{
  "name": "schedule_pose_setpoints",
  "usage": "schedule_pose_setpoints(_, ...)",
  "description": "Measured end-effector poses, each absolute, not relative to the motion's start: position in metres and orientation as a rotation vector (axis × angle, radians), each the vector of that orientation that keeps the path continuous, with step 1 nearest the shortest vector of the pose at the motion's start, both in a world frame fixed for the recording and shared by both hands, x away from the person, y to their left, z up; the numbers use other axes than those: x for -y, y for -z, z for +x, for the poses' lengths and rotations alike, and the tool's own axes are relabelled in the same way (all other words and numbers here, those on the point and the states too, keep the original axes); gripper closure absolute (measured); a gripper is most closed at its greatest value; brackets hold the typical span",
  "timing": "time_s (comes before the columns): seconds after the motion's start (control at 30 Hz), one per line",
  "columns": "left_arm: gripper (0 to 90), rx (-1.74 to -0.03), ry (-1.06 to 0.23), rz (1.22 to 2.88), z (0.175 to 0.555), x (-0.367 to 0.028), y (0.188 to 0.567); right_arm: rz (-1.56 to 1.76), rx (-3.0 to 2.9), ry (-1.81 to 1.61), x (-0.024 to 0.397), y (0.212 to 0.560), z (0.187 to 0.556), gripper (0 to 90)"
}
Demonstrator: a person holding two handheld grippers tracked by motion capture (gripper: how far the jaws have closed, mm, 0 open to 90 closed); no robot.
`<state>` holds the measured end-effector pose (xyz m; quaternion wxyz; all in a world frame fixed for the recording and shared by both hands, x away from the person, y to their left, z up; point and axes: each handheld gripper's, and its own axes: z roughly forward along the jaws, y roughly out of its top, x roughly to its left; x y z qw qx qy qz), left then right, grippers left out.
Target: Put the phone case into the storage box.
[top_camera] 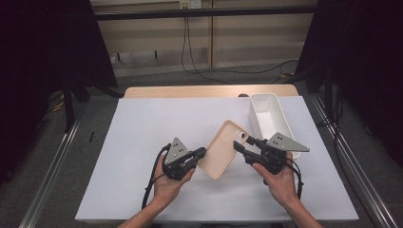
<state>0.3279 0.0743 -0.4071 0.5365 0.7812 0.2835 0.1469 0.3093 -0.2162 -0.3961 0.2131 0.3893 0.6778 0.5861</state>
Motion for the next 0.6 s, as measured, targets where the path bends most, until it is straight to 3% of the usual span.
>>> schedule_pose_setpoints(0.6, 87.1, -0.674, -0.321, 1.87, 0.3263, -0.0716, 0.4106, 1.085, -1.863, -1.632, 0.2161, 0.3963, 0.3092, 67.8)
